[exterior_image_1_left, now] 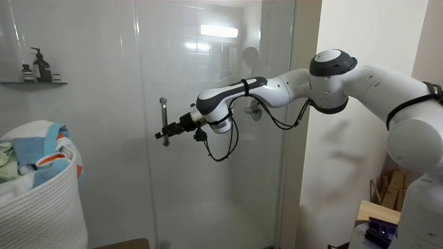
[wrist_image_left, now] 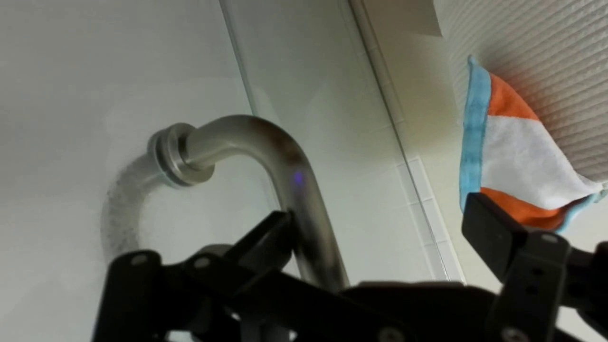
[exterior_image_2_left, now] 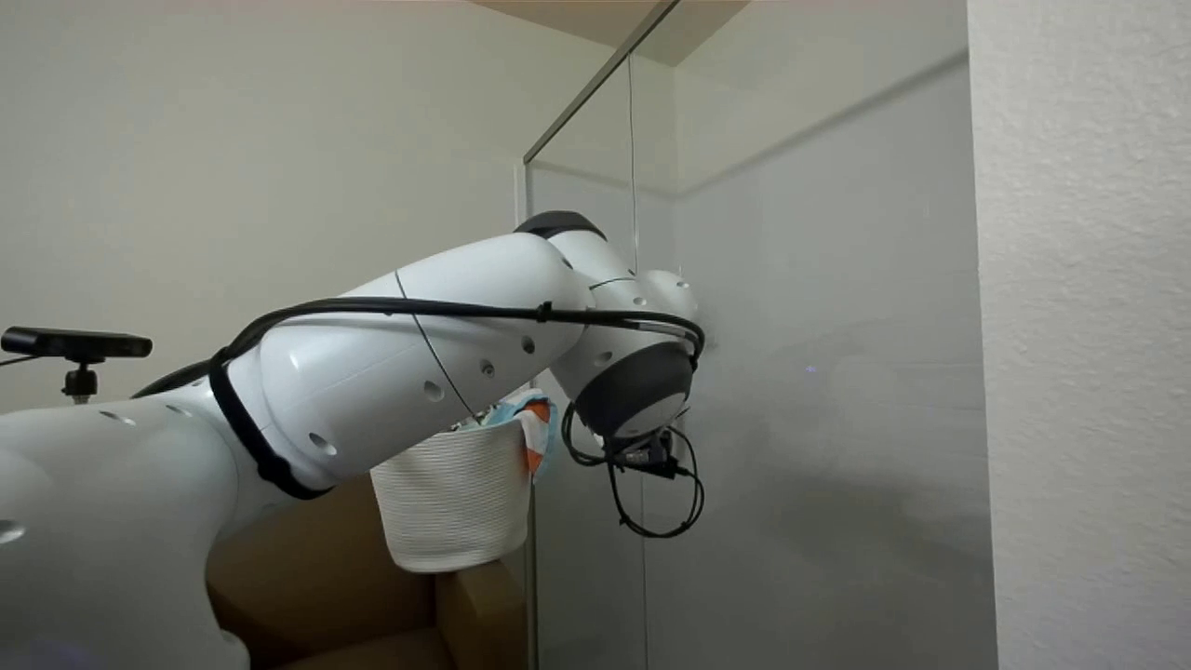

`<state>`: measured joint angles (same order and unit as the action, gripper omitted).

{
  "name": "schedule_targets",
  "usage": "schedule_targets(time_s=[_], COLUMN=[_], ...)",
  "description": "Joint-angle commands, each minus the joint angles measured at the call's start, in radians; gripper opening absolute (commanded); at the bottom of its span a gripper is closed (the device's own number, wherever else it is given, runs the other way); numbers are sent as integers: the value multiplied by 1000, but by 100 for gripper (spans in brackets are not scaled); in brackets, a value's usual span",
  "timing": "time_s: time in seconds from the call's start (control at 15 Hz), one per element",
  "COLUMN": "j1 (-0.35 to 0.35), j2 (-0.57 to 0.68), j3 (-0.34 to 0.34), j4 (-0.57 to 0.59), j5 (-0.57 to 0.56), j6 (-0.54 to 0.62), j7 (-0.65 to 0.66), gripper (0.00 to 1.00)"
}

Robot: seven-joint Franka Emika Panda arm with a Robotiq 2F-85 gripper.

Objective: Open the door

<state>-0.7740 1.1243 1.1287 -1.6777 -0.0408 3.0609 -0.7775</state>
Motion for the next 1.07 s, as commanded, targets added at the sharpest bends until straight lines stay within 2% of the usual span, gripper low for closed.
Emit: schedule_targets(time_s=[0.0, 0.13, 0.47, 1.0], j1=[105, 128, 124, 125], j2=[-79, -94, -135, -137], j3=[-68, -88, -103, -95], j4=[26, 39, 19, -1], j5=[-18, -10, 9, 13], j6=[-59, -90, -133, -153], j7=[103, 131, 167, 175], gripper=[100, 100, 100, 100])
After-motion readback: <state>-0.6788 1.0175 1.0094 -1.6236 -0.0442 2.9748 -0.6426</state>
